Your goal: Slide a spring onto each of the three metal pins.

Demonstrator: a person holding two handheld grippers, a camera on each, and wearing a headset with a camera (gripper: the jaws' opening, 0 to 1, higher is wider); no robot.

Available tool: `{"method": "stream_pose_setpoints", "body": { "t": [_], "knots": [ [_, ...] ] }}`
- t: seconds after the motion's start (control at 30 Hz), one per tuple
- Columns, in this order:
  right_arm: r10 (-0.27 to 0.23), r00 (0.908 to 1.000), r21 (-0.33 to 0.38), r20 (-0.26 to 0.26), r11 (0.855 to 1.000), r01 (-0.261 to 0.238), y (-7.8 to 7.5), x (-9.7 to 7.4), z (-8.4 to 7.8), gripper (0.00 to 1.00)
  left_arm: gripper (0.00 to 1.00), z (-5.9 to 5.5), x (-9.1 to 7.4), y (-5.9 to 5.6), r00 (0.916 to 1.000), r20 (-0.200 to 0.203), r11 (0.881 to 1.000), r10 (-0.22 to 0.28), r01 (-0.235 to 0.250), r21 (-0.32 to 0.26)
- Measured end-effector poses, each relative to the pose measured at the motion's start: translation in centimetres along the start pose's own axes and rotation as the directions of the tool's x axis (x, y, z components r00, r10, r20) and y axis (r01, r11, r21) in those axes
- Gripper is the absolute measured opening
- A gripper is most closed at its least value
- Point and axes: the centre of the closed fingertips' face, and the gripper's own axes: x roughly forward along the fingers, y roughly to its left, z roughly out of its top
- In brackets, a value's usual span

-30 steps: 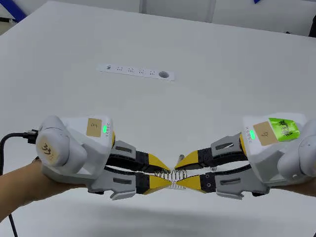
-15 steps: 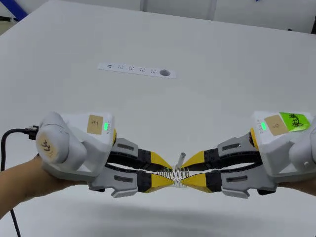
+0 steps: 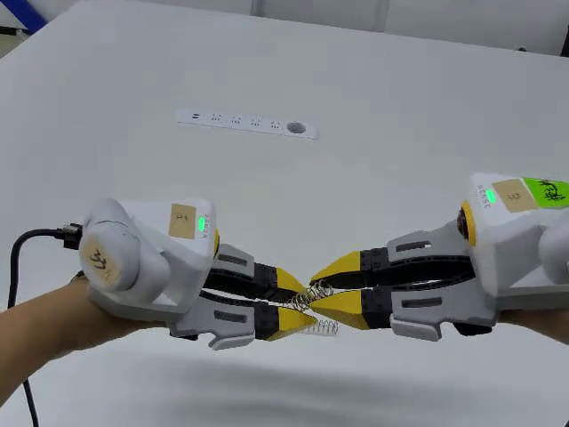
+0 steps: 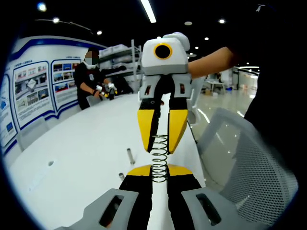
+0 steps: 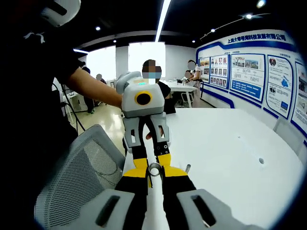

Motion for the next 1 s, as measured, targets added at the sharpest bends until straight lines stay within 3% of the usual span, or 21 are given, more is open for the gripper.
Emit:
{"method": "stream_pose_setpoints", "body": {
  "t": [0.27,0.47,0.63,0.73,0.87,1.0],
  "knots": [
    [-0.020,0.9996,0.020,0.020,1.000,0.020,0.1,0.5,0.8,0.11,0.09,0.3,0.5,-0.1,0.9999,0.012,1.000,-0.006,0.006,0.001],
    [-0.060,0.9979,0.011,-0.027,0.998,0.060,-0.2,0.8,0.2,0.10,0.10,-0.3,0.7,0.2,0.9998,-0.014,1.000,0.014,-0.015,-0.003],
    [-0.075,0.9971,0.027,-0.013,0.997,0.076,-0.5,0.7,0.4,0.10,0.11,-0.1,0.5,0.3,0.9995,0.014,0.999,0.028,-0.028,-0.037],
    [-0.093,0.9956,0.031,-0.005,0.995,0.093,-0.9,0.1,0.6,0.10,0.15,-0.7,0.1,0.9,0.9977,-0.011,0.997,0.067,-0.067,-0.029],
    [-0.119,0.9928,0.039,0.005,0.992,0.119,-1.4,-0.8,0.6,0.10,0.15,-0.8,-0.5,1.3,0.9953,0.007,0.994,0.097,-0.096,-0.056],
    [-0.160,0.9871,0.051,-0.004,0.986,0.160,-2.2,-2.3,-0.1,0.10,0.23,-1.0,-1.2,1.5,0.9918,0.020,0.989,0.126,-0.124,-0.085]
  ]
}}
